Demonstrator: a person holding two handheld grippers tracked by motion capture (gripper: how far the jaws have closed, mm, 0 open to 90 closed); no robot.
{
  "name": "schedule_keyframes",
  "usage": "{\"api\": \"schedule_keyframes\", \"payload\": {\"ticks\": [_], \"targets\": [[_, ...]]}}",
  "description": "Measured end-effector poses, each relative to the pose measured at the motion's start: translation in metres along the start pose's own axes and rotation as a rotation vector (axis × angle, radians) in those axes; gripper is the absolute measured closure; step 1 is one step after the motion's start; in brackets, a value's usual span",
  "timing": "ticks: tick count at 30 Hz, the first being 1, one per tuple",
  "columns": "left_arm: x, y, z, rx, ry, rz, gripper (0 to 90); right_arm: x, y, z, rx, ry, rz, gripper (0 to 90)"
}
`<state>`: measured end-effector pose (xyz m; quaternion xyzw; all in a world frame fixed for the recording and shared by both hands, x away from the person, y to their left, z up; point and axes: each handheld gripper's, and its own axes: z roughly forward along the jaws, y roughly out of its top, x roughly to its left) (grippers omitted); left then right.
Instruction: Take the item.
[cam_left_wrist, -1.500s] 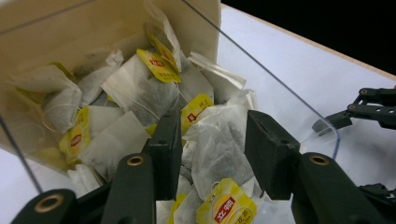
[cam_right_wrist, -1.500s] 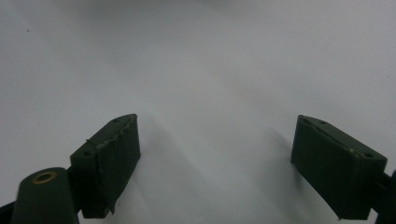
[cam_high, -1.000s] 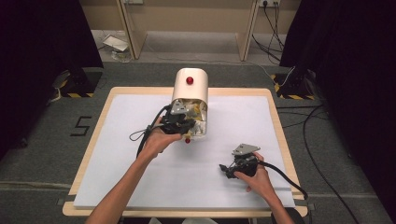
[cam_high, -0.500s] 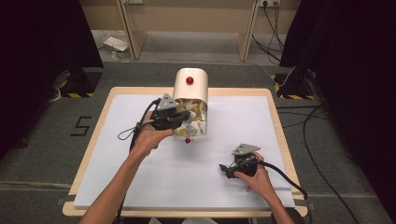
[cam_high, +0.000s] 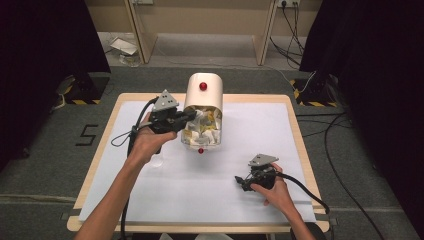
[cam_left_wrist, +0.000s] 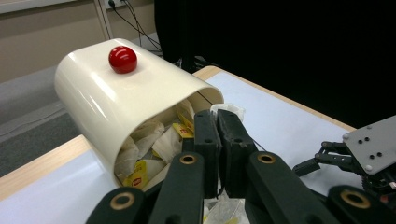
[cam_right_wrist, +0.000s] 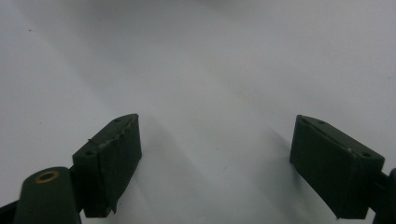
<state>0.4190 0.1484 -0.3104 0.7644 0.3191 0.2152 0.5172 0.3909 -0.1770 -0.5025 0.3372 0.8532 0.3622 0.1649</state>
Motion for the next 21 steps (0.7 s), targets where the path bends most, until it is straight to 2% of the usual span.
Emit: {"api": "schedule_keyframes", "payload": {"ticks": [6,13,18,21], "targets": [[0.010,0.002,-0.015,-0.023,0.012,-0.019,86.2,0.000,0.000,0.000,0.000,-0.002,-0.001,17.1],[0.023,-0.001,-0.036,-0.046,0.046,-0.039,86.2,0.000,0.000,0.000,0.001,-0.001,0.000,16.9],[0.034,-0.008,-0.050,-0.056,0.076,-0.053,86.2,0.000,0.000,0.000,0.000,-0.002,-0.001,16.8],[0.043,-0.018,-0.057,-0.056,0.098,-0.072,86.2,0.000,0.000,0.000,0.001,-0.002,0.001,16.7]]}}
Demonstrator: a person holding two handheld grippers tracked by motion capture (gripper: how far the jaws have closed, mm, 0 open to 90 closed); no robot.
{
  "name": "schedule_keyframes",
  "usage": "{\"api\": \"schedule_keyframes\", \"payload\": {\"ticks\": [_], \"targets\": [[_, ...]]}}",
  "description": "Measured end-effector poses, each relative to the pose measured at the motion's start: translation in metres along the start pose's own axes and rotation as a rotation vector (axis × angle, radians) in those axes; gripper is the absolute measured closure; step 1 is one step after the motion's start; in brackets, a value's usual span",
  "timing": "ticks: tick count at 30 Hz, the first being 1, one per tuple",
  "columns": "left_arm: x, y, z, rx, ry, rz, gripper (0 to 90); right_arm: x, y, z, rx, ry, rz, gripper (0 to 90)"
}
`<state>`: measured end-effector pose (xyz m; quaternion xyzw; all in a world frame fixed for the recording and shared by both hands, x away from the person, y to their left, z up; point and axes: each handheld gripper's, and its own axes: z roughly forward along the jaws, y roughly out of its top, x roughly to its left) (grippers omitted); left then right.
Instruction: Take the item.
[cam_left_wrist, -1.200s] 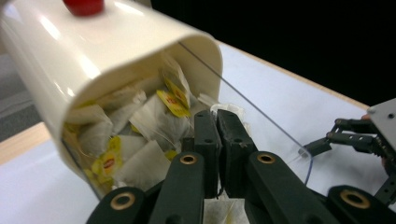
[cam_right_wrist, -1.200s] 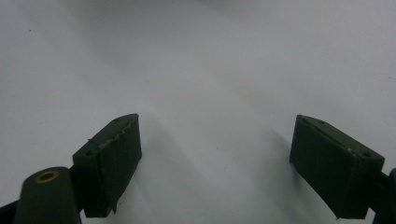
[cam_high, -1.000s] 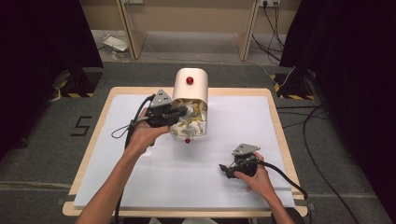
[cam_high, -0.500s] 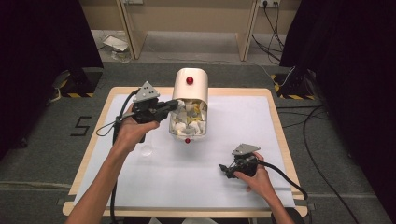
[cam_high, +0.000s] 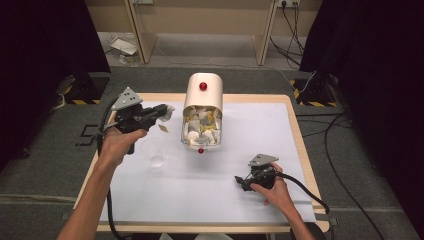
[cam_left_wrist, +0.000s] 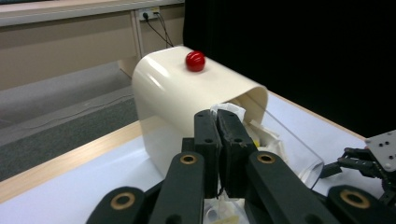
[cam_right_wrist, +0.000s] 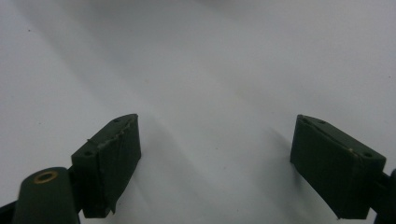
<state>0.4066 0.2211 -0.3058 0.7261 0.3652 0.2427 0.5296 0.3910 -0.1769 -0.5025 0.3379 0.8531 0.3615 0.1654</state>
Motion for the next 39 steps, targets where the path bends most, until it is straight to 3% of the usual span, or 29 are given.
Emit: {"api": "schedule_keyframes", "payload": {"ticks": [10,24,39], "targets": [[0.019,-0.028,-0.008,0.014,0.038,-0.045,86.2,0.000,0.000,0.000,0.000,0.000,0.001,16.6],[0.033,-0.062,-0.012,0.034,0.080,-0.083,86.2,0.000,0.000,0.000,0.001,0.000,0.000,16.1],[0.037,-0.087,-0.003,0.059,0.073,-0.124,86.1,0.000,0.000,0.000,0.002,-0.002,0.001,16.2]]}}
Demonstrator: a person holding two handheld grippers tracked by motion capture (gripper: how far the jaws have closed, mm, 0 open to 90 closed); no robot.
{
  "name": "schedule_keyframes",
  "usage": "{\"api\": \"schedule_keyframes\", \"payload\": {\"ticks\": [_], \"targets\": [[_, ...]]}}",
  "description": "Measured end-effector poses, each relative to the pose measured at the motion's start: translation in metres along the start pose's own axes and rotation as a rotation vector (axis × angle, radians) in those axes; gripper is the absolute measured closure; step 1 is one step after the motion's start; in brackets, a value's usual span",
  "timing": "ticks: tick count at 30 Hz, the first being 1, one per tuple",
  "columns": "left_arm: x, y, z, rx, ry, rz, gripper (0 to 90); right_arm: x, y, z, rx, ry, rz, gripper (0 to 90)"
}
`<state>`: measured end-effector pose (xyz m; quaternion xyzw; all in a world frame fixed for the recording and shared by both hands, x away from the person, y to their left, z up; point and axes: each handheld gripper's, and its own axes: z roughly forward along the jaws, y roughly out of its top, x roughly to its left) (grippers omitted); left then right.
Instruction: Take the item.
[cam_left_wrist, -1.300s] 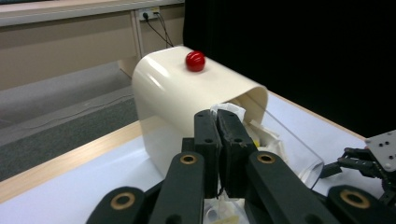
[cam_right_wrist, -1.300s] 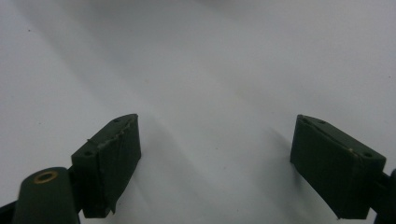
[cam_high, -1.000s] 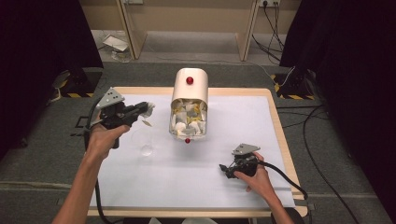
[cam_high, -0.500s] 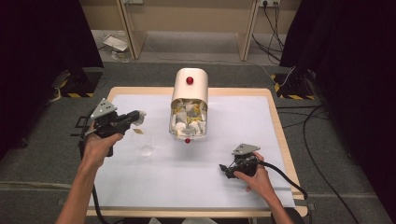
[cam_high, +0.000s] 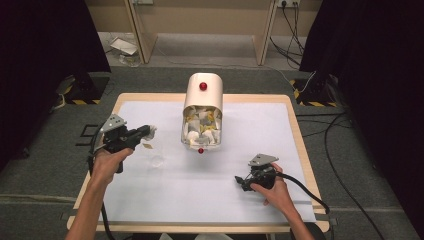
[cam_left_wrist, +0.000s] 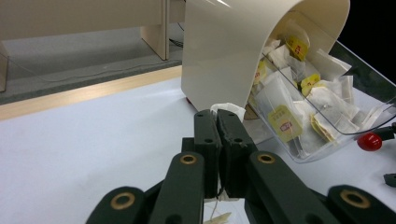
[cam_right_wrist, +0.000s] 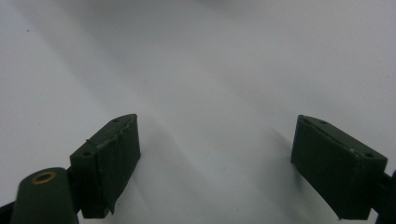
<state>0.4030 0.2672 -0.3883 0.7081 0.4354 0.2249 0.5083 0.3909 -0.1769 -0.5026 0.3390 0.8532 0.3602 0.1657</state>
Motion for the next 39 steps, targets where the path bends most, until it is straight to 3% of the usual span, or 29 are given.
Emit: {"api": "schedule_keyframes", "payload": {"ticks": [16,23,32,39], "targets": [[0.001,-0.035,0.010,0.043,-0.011,-0.038,85.6,0.000,0.000,0.000,0.000,0.001,0.002,16.1],[-0.003,-0.042,0.013,0.071,0.018,-0.002,85.0,0.000,0.000,0.000,0.000,0.001,0.002,16.1],[-0.007,-0.046,0.017,0.083,0.012,0.013,83.0,0.000,0.000,0.000,0.000,0.001,0.002,16.1],[-0.011,-0.040,0.015,0.077,0.018,0.038,74.4,0.000,0.000,0.000,0.000,0.001,0.002,16.1]]}}
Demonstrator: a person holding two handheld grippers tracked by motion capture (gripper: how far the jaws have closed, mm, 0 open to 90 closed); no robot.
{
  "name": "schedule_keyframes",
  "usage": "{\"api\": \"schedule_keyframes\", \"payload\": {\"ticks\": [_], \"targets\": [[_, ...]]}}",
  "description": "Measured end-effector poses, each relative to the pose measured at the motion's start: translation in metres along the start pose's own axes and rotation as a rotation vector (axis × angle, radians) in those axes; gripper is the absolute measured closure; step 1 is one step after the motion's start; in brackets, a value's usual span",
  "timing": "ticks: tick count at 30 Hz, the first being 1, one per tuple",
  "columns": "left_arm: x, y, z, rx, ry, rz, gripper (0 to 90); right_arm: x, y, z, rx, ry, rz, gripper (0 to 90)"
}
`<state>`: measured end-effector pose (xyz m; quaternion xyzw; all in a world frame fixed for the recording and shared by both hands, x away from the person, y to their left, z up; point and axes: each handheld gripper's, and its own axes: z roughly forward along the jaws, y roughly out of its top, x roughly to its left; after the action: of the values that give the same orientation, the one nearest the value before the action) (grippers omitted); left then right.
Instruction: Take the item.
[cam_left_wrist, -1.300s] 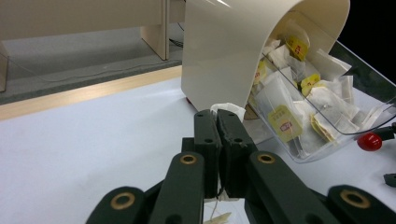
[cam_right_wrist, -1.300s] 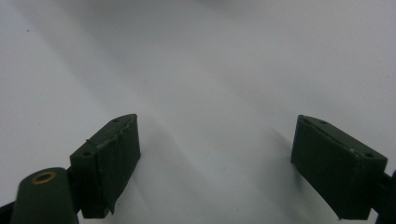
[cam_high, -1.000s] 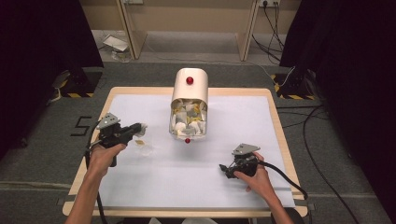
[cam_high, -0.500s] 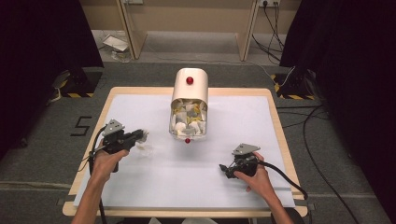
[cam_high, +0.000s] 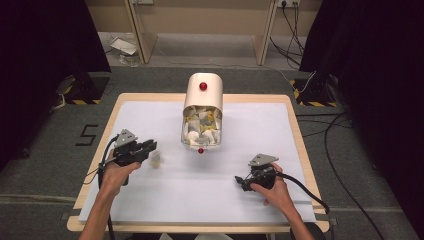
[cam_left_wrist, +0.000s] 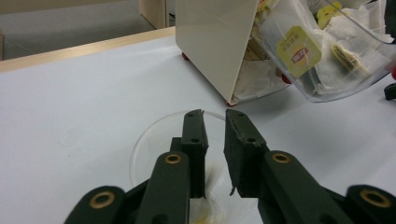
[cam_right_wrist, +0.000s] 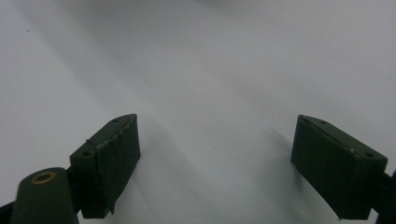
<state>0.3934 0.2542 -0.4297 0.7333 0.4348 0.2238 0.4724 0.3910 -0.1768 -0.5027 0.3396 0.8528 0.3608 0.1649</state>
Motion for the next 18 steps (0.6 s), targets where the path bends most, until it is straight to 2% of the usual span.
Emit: {"api": "schedule_keyframes", "payload": {"ticks": [5,8,12,16,17,18], "targets": [[-0.003,0.004,-0.004,-0.015,0.004,0.000,66.1,0.000,0.000,0.000,-0.001,-0.002,-0.002,16.1],[-0.006,0.005,-0.006,0.000,-0.008,-0.016,51.5,0.000,0.000,0.000,-0.001,-0.002,-0.001,16.2],[-0.009,0.006,-0.007,0.010,-0.008,-0.034,43.5,0.000,0.000,0.000,0.000,-0.002,-0.001,16.2],[-0.012,0.005,-0.008,0.020,0.029,-0.055,30.9,0.000,0.000,0.000,-0.001,-0.002,-0.001,16.1],[-0.014,0.004,-0.009,0.033,0.051,-0.072,16.2,0.000,0.000,0.000,0.000,-0.002,-0.001,16.2],[-0.014,0.004,-0.009,0.033,0.051,-0.072,15.8,0.000,0.000,0.000,0.000,-0.002,-0.001,16.2]]}}
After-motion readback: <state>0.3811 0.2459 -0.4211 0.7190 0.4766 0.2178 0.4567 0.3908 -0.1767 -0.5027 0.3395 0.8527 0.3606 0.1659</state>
